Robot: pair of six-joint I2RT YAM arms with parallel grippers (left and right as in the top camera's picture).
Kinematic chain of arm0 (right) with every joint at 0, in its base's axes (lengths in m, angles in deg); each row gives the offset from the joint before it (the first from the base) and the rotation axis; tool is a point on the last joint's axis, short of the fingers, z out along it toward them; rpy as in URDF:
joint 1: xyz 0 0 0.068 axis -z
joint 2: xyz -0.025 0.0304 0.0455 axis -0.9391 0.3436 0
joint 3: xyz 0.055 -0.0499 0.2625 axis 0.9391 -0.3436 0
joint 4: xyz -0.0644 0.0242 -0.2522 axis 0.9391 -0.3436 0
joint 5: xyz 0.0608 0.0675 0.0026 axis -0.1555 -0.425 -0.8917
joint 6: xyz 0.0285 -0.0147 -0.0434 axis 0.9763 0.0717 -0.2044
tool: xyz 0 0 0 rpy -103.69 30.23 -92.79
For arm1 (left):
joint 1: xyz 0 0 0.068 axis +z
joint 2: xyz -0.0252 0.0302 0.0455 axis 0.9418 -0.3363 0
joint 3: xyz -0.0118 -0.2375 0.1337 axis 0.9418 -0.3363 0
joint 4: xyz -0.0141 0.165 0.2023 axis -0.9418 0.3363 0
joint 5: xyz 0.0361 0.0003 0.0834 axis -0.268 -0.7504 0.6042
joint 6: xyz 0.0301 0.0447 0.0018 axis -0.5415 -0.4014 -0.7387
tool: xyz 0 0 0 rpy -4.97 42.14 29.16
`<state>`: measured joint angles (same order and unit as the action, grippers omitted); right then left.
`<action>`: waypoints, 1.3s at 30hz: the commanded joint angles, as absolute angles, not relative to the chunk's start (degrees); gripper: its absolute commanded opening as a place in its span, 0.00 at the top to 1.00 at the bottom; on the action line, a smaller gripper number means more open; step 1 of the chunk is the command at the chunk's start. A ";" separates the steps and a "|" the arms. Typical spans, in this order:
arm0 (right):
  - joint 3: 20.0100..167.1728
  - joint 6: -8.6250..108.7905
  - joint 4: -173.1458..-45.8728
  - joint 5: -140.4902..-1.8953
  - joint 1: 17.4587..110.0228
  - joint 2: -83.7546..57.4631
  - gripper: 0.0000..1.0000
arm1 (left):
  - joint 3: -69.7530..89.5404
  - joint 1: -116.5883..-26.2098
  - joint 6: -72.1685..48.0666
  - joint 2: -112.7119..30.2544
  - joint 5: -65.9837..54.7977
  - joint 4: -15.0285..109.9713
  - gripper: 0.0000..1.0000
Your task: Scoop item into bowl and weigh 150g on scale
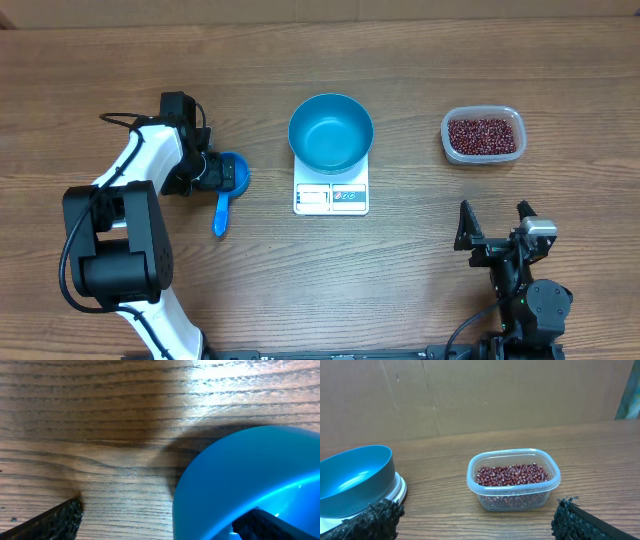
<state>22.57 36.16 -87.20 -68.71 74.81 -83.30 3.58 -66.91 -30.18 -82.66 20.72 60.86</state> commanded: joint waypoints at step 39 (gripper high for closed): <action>22.65 36.12 -86.94 -68.38 75.12 -83.75 0.00 | 5.98 -67.02 -29.39 -83.20 20.48 60.09 0.96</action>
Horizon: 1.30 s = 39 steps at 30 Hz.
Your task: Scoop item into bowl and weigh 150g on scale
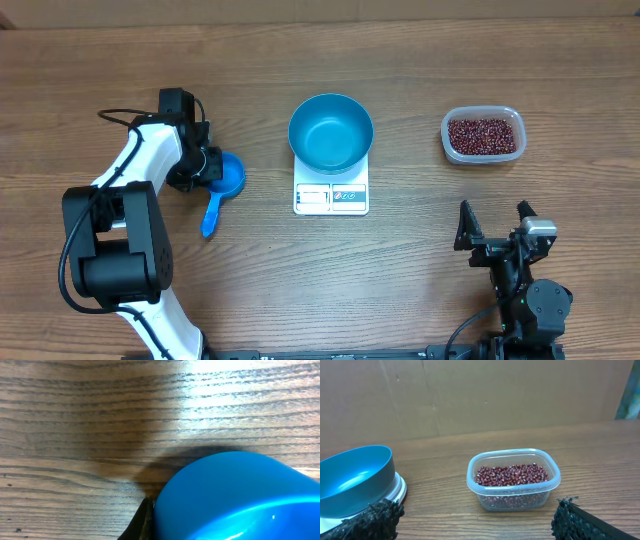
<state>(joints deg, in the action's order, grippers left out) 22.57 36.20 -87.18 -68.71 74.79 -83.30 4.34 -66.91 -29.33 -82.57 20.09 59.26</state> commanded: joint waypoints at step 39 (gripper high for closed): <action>22.65 36.09 -86.92 -68.38 75.12 -83.75 0.00 | 36.38 -67.15 5.99 -82.61 14.91 86.13 0.96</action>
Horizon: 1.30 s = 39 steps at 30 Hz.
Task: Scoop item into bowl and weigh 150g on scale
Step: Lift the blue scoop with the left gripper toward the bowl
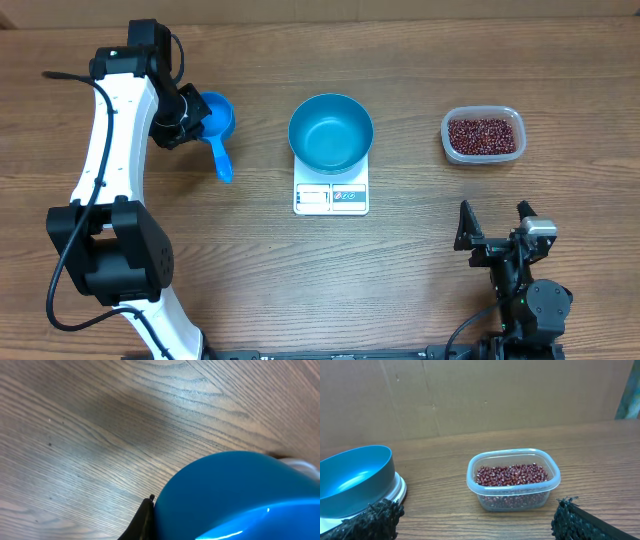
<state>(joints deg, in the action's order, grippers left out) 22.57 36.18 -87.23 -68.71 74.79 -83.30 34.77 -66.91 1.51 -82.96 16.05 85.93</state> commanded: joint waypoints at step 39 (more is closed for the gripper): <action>26.63 42.39 -89.59 -69.37 75.12 -83.75 0.00 | 36.36 -75.26 8.51 -74.77 22.43 90.54 0.95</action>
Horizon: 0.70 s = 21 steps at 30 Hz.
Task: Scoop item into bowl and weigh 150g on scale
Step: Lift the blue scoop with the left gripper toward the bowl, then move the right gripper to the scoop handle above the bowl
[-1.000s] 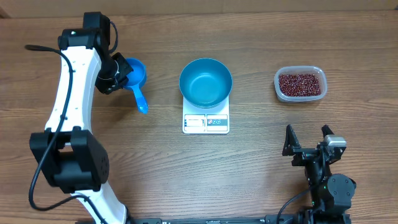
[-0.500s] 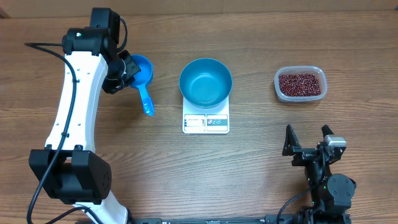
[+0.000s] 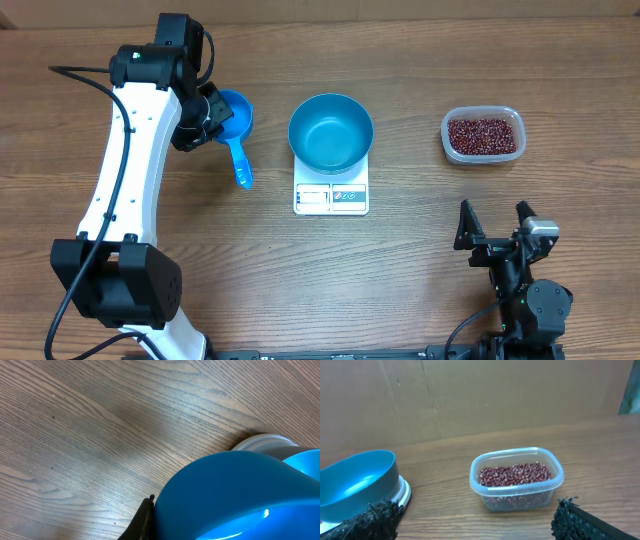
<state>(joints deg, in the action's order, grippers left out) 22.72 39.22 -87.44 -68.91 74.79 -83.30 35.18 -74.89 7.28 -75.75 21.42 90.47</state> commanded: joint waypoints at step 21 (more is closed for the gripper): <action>62.17 43.13 -111.36 -76.69 75.12 -54.93 0.00 | 36.36 -75.26 13.64 -74.77 17.29 89.56 0.96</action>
